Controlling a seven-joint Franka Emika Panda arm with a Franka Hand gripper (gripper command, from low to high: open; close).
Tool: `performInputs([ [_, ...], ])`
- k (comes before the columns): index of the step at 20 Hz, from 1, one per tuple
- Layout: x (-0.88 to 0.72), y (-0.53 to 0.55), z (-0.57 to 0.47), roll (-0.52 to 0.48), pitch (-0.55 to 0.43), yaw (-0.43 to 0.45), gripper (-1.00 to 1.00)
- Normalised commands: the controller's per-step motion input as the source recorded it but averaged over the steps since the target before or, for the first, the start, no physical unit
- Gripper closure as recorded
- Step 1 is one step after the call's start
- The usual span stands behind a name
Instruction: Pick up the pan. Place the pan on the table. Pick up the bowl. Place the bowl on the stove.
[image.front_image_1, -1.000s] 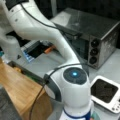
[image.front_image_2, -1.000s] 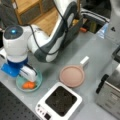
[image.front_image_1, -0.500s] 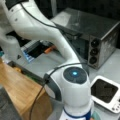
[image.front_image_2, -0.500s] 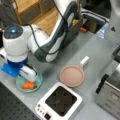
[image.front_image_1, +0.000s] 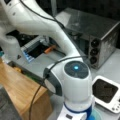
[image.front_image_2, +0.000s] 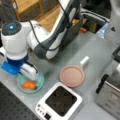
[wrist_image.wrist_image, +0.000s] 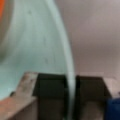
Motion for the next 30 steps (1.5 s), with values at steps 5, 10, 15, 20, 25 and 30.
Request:
performInputs([
  [5, -0.13, 0.08, 0.17, 0.24, 0.024, -0.14, 1.0],
  [10, -0.14, 0.14, 0.17, 0.167, 0.032, -0.159, 1.0],
  [15, -0.11, 0.18, 0.05, 0.136, -0.011, -0.205, 1.0],
  [20, -0.15, 0.31, 0.07, 0.122, -0.028, -0.232, 1.0],
  [25, -0.17, 0.49, 0.1, 0.076, -0.043, -0.187, 1.0],
  [30, -0.17, 0.32, -0.01, 0.013, -0.072, -0.149, 1.0],
])
